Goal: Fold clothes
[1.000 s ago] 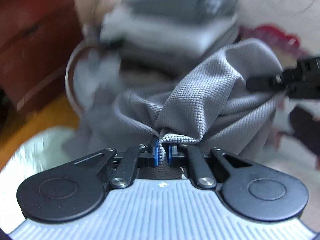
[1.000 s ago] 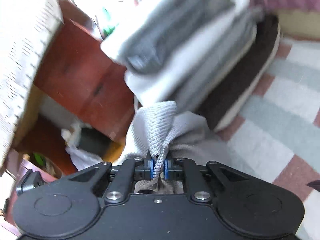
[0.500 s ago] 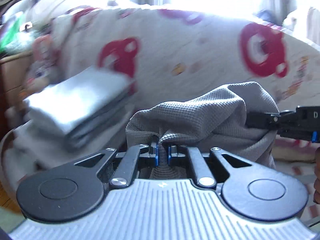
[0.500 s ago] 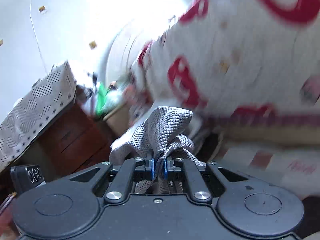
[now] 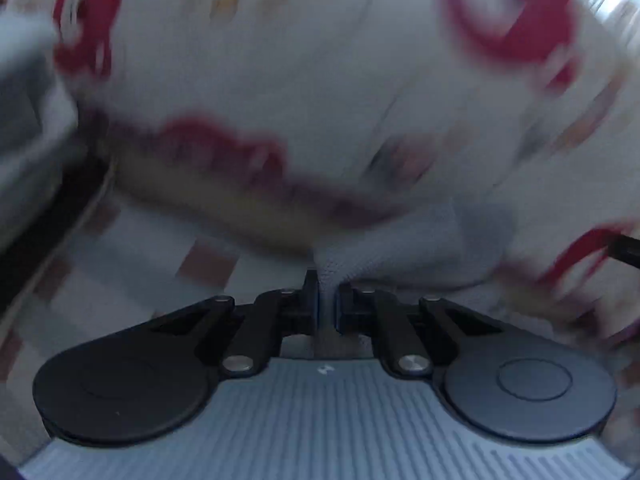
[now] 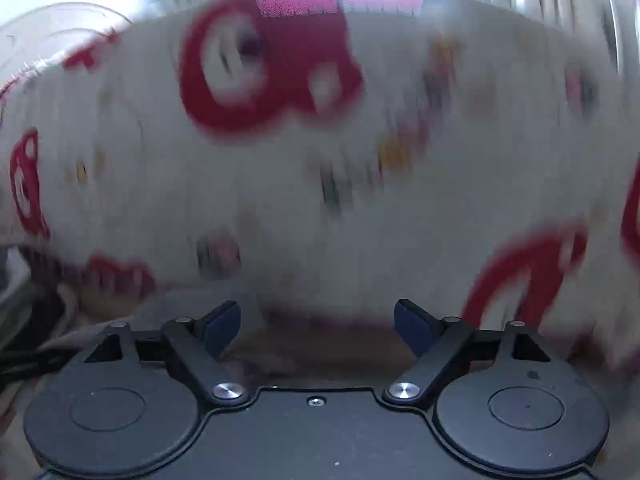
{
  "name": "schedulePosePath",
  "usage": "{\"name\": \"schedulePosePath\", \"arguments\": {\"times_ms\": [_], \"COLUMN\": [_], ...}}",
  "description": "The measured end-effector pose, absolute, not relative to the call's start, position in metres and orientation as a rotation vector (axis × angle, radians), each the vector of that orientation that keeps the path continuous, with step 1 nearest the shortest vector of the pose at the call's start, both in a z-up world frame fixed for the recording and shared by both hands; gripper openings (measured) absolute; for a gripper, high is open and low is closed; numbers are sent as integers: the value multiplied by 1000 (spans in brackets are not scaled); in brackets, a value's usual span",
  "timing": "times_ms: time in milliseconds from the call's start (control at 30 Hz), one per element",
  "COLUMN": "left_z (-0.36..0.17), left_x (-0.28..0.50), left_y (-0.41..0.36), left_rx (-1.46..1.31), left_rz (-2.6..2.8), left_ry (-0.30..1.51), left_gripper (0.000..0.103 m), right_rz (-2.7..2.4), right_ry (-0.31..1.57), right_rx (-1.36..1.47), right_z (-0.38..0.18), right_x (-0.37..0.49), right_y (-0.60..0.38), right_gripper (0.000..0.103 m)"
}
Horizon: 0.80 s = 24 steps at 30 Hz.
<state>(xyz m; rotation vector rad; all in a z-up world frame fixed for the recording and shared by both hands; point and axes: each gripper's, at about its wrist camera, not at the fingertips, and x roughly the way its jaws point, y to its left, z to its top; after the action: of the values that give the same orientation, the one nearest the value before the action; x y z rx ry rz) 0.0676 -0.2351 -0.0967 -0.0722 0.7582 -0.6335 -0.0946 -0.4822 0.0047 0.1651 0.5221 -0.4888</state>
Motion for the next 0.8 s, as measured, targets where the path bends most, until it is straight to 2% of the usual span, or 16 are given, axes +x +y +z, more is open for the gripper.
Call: {"name": "schedulePosePath", "arguments": {"times_ms": [100,200,533,667,733,767,800], "left_z": [-148,-162,-168,-167,-168,-169,-169], "left_x": [82,94,102,100,102,102,103], "left_y": [-244,-233,-222,-222,-222,-222,-221], "left_rx": [19,-8,-84,-118,-139,-144,-148], "left_rz": [-555,-545,-615,-651,-661,-659,-655], "left_ry": [822,863,923,930,932,930,927], "left_gripper": [2,2,6,19,26,27,28], "right_rz": [-450,-416,-221,-268,-339,-353,-335], "right_ry": [641,758,866,884,891,848,845], "right_rx": [254,294,532,626,690,667,622], "right_z": [-58,-109,-166,-194,-212,-209,-205], "right_x": [-116,-137,-144,-138,-140,-143,-143], "right_y": [-487,-481,-449,-442,-443,-442,-442], "right_gripper": [86,84,84,85,80,54,19]}}
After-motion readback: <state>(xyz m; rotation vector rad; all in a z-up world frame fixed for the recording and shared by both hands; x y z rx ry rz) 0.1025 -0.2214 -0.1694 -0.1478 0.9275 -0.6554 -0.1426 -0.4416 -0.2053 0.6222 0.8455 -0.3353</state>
